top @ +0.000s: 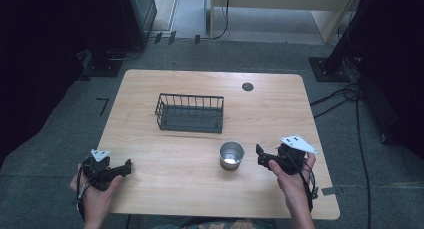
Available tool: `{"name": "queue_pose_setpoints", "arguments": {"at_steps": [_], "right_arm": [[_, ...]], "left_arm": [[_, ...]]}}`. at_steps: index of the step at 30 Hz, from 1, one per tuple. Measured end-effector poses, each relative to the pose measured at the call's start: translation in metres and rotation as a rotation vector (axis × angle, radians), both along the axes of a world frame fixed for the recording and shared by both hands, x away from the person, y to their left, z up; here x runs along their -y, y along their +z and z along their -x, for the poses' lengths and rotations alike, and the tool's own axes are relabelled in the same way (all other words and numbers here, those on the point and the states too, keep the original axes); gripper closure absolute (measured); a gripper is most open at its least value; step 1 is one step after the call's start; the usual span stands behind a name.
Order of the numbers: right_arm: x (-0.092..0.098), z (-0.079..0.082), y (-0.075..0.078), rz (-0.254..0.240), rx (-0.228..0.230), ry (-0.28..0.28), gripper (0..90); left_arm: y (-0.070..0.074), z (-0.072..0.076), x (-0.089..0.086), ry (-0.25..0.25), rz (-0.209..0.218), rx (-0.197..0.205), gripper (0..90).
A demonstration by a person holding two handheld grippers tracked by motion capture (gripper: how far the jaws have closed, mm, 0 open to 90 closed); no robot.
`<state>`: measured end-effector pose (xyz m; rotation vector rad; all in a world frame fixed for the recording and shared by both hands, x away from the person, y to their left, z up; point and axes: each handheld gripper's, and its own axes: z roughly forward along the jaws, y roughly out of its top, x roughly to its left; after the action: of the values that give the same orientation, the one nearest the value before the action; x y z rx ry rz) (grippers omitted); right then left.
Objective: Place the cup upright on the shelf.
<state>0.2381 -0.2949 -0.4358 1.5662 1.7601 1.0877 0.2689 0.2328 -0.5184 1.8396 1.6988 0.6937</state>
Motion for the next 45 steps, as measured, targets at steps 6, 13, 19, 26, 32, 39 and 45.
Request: {"name": "queue_pose_setpoints", "arguments": {"at_steps": [6,13,19,26,32,39,45], "right_arm": [[-0.016,-0.002,0.000,-0.017,-0.002,0.044,0.8],[-0.036,-0.002,0.000,-0.027,-0.010,0.114,0.0],[-0.052,-0.003,-0.002,-0.041,-0.021,0.157,0.0],[-0.071,-0.006,-0.009,-0.040,-0.040,0.216,0.0],[-0.081,-0.009,-0.019,-0.052,-0.063,0.241,0.0],[-0.090,-0.014,-0.033,-0.051,-0.087,0.238,0.0],[-0.102,-0.018,-0.048,0.003,-0.113,0.234,0.0]], "left_arm": [[0.000,0.000,0.000,0.000,0.000,0.000,0.0],[0.000,0.000,0.000,0.000,0.000,0.000,0.0],[0.000,0.000,0.000,0.000,0.000,0.000,0.0],[0.000,0.000,0.000,0.000,0.000,0.000,0.0],[0.000,0.000,0.000,0.000,0.000,0.000,0.0],[0.000,0.000,0.000,0.001,0.000,0.000,0.0],[0.000,0.000,0.000,0.000,0.000,0.000,0.0]]}}
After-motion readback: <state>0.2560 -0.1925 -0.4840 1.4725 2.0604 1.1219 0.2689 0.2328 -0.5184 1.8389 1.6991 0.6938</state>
